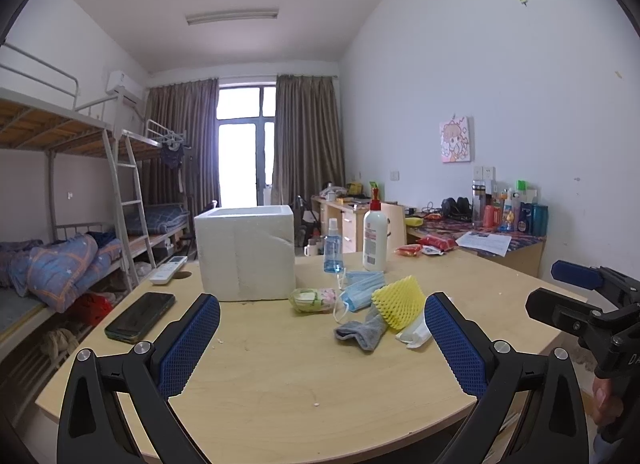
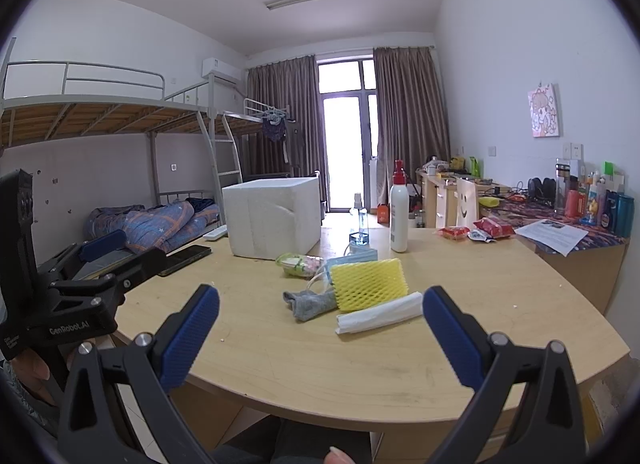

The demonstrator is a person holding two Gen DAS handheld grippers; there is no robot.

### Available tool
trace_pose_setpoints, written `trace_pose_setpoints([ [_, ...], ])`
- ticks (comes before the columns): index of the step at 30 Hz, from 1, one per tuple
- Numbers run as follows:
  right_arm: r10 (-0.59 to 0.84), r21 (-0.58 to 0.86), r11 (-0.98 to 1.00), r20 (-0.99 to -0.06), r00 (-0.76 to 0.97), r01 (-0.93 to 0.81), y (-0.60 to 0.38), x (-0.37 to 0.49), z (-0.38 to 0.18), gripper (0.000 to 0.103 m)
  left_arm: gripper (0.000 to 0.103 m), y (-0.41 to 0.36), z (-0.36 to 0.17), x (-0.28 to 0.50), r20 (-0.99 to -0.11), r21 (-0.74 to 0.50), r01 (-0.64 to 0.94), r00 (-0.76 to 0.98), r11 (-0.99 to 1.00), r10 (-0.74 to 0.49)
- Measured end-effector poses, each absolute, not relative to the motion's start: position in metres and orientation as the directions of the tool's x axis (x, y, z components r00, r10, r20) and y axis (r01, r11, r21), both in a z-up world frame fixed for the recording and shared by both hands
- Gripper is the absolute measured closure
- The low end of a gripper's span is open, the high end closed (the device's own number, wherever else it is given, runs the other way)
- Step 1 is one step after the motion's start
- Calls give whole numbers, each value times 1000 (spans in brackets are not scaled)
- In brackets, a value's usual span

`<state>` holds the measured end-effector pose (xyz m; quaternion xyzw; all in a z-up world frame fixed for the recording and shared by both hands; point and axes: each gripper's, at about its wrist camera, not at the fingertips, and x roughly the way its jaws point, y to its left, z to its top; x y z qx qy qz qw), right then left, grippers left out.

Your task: Organize soft objects

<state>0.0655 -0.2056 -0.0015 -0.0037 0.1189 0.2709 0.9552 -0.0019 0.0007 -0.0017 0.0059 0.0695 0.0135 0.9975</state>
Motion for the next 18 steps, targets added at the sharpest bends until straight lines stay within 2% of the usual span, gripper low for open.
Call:
trace_pose_setpoints([
  [4, 517, 53, 853, -229, 825, -519, -205, 64, -2, 0, 1, 0, -2, -5, -124, 17, -37, 992, 999, 39],
  [18, 515, 51, 854, -230, 826, -518, -202, 64, -3, 0, 1, 3, -2, 0, -151, 4, -24, 988, 1000, 24],
])
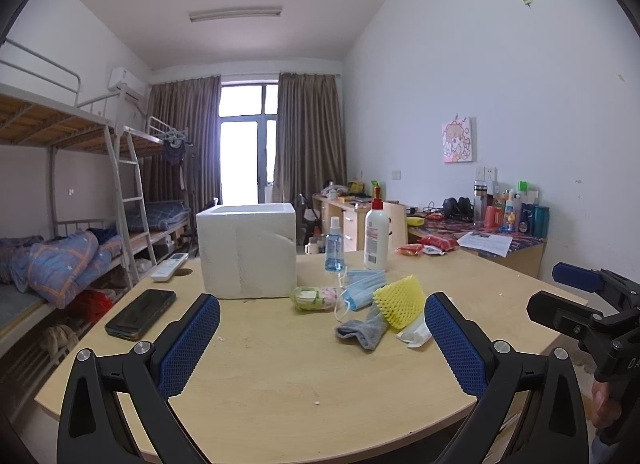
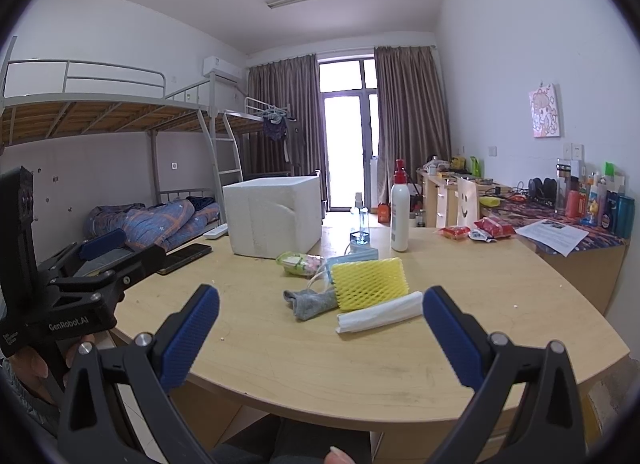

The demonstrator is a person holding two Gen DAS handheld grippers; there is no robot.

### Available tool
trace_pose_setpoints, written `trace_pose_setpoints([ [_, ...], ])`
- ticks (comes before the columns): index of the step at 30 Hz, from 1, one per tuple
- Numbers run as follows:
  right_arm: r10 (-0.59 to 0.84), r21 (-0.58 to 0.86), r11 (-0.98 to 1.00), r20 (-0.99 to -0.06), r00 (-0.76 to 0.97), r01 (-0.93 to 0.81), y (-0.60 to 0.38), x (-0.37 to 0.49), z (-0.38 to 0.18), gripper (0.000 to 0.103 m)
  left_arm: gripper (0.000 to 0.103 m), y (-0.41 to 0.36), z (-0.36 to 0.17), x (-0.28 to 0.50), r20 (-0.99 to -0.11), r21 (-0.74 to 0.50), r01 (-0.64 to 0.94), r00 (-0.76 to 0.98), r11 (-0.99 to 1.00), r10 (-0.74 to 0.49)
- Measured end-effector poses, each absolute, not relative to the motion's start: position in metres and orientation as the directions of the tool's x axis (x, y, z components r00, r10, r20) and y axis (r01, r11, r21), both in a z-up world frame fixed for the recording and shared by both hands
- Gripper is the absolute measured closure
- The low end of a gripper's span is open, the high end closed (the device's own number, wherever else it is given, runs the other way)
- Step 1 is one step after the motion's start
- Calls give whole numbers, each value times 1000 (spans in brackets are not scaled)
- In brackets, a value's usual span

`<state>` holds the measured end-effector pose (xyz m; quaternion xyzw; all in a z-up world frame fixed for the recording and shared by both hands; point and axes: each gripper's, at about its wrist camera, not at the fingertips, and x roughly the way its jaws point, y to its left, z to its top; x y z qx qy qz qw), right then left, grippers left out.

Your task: Organize soft objects

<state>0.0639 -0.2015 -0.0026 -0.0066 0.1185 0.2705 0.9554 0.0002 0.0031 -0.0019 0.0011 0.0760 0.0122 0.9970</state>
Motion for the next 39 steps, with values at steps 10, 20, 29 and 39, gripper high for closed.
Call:
trace_pose_setpoints([
  [10, 523, 46, 848, -230, 821, -528, -202, 65, -4, 0, 1, 4, -2, 2, -155, 4, -17, 988, 1000, 18],
  [20, 513, 36, 854, -229, 827, -519, -200, 64, -3, 0, 1, 4, -1, 2, -159, 0, -8, 987, 1000, 8],
  [29, 514, 38, 853, -233, 826, -520, -199, 65, -2, 0, 1, 5, -1, 9, -174, 0, -6, 985, 1000, 6],
  [39, 503, 52, 859, -267, 822, -509, -195, 90, -4, 0, 1, 6, -4, 33, -222, 6, 16, 975, 1000, -14],
])
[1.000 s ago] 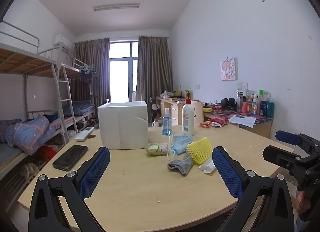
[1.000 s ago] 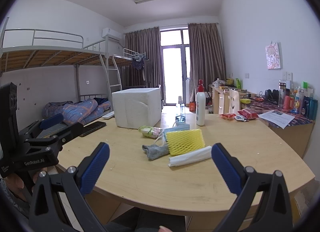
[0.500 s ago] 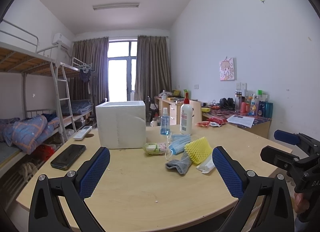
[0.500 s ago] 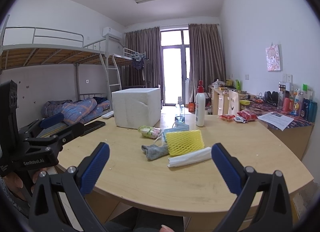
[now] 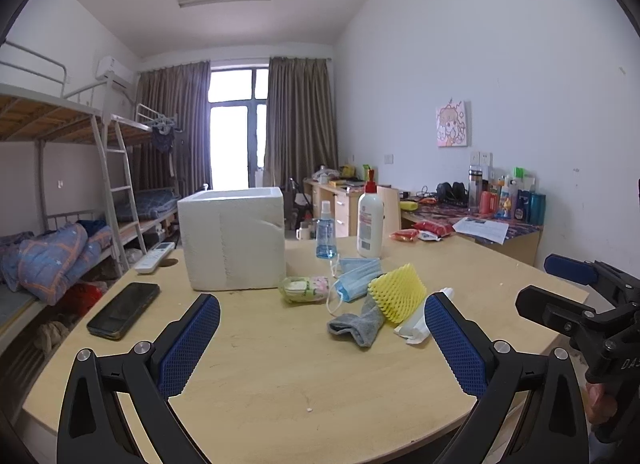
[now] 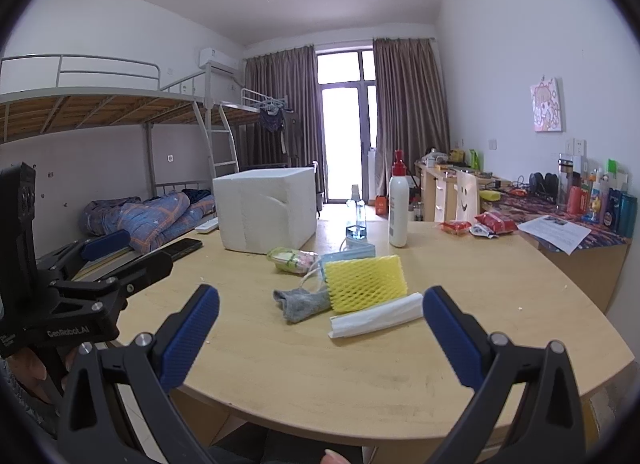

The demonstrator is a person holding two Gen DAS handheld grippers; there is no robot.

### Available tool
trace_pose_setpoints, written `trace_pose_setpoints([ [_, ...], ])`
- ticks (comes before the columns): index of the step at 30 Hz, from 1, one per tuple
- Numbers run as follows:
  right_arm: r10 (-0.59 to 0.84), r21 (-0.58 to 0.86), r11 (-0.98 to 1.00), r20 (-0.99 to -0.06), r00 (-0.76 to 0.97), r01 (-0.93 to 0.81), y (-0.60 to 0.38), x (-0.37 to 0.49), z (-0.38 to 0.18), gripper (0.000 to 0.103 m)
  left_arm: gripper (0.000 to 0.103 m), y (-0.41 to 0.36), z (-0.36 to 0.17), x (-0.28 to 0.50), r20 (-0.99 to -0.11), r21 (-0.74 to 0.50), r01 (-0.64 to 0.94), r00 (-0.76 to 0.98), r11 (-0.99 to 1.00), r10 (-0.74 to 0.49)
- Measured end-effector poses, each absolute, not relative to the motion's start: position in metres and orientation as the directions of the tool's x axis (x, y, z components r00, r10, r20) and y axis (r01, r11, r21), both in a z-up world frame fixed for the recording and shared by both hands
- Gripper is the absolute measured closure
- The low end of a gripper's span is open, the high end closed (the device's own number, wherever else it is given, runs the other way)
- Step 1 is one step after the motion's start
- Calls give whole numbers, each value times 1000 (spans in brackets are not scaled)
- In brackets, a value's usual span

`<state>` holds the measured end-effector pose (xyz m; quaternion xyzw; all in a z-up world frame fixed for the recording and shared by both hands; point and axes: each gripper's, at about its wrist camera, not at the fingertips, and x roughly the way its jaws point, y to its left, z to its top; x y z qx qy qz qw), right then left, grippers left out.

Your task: Organize soft objects

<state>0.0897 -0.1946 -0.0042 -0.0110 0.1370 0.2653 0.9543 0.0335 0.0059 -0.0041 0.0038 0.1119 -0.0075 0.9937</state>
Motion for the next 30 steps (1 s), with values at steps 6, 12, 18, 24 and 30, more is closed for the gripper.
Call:
trace_pose_setpoints([
  [6, 496, 61, 863, -289, 819, -502, -196, 102, -8, 0, 1, 8, -5, 47, -247, 7, 14, 969, 1000, -12],
  [12, 486, 74, 868, -332, 808, -492, -193, 121, -13, 0, 1, 13, -3, 67, -288, 2, 21, 957, 1000, -20],
  [18, 484, 87, 868, -363, 796, -488, -191, 140, -17, 0, 1, 18, -4, 89, -332, 3, 11, 943, 1000, -10],
  [24, 468, 81, 874, -407, 785, -479, -183, 158, -23, 0, 1, 27, -8, 117, -388, -8, 11, 922, 1000, -13],
  [30, 459, 106, 879, -452, 765, -465, -178, 178, -30, 0, 1, 35, -12, 143, -440, -23, 21, 898, 1000, -29],
])
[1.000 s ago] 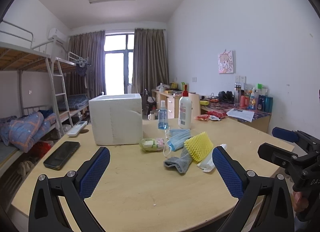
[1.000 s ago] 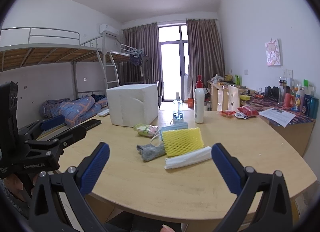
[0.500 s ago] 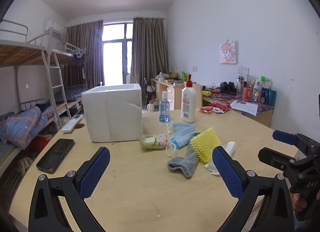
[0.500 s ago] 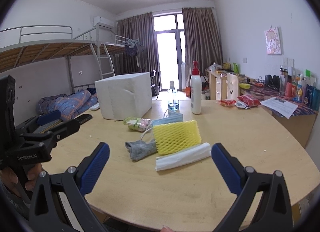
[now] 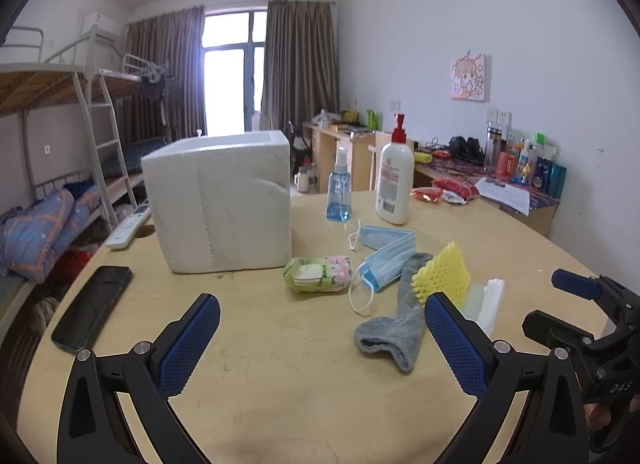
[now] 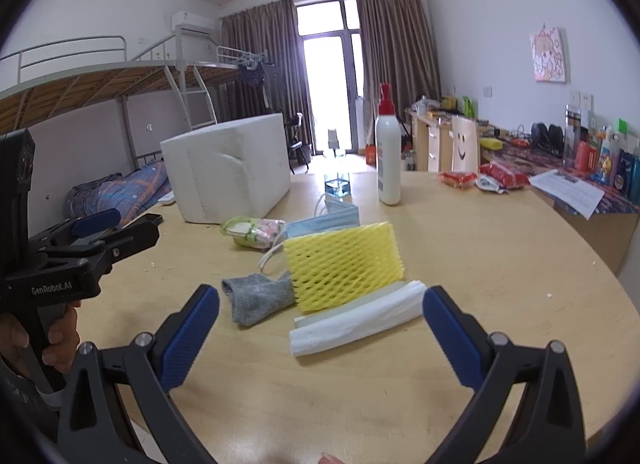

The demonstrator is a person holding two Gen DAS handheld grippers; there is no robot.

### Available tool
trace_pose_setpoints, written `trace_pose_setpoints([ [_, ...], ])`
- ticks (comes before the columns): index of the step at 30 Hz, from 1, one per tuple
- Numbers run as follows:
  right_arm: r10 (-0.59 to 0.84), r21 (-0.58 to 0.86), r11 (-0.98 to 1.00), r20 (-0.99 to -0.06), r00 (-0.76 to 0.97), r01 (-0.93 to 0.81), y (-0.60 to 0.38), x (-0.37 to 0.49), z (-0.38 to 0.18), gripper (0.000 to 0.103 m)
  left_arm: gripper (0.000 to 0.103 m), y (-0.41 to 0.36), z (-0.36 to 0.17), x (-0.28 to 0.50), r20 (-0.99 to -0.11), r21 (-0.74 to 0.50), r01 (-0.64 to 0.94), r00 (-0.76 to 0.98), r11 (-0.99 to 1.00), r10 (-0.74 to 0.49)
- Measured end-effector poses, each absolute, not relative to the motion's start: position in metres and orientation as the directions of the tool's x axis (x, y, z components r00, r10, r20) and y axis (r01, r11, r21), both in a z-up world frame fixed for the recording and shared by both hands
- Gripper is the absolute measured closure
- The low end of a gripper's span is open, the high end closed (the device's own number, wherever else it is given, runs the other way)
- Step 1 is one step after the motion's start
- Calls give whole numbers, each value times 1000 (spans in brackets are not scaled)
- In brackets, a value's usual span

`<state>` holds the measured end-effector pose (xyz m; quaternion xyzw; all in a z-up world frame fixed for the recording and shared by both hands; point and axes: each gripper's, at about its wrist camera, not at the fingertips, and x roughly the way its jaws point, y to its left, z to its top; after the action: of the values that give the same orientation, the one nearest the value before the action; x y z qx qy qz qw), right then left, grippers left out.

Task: Organize soft objects
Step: 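Grasp the floral tissue pack with the left tool while the right tool grasps the yellow net sleeve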

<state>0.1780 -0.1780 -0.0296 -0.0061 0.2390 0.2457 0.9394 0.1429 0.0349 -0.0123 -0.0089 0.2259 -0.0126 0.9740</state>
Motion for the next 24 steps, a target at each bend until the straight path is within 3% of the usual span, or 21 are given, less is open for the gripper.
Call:
trace_pose_setpoints([
  [10, 448, 108, 882, -497, 743, -459, -176, 200, -36, 0, 1, 43, -17, 198, -554, -56, 131, 821, 990, -139],
  [24, 420, 114, 891, -578, 700, -440, -174, 229, -47, 0, 6, 50, -35, 273, -675, -100, 44, 731, 994, -100],
])
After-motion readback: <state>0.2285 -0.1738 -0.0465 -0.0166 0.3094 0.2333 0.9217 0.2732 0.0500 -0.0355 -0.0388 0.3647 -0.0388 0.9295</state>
